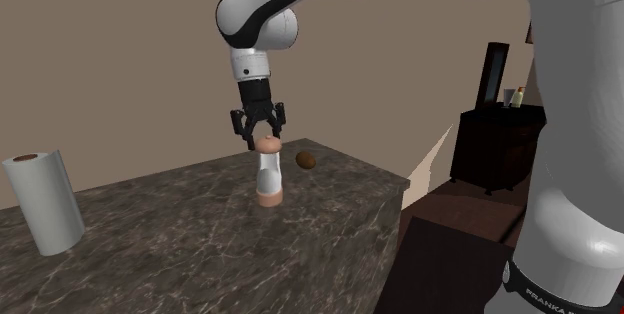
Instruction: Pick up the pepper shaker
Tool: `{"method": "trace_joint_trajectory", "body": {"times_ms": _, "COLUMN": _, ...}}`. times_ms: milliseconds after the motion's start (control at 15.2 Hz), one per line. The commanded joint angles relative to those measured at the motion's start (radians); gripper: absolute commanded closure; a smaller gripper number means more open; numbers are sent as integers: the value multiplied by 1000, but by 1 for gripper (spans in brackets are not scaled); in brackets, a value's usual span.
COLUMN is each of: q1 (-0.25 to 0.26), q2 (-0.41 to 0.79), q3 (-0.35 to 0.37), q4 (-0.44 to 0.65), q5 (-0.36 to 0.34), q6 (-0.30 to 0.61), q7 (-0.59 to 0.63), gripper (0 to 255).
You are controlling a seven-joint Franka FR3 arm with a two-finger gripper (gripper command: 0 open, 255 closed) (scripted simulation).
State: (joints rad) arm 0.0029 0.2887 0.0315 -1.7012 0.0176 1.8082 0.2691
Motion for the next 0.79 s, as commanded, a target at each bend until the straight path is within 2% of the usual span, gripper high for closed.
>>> {"method": "trace_joint_trajectory", "body": {"times_ms": 0, "q1": -1, "q2": -7, "q3": 0, "q4": 16, "q5": 0, "q6": -24, "q7": 0, "gripper": 255}}
{"method": "trace_joint_trajectory", "body": {"times_ms": 594, "q1": -1, "q2": -27, "q3": 0, "q4": 110, "q5": 0, "q6": -137, "q7": 2, "gripper": 255}}
{"method": "trace_joint_trajectory", "body": {"times_ms": 726, "q1": -1, "q2": -28, "q3": 0, "q4": 111, "q5": 0, "q6": -139, "q7": 2, "gripper": 255}}
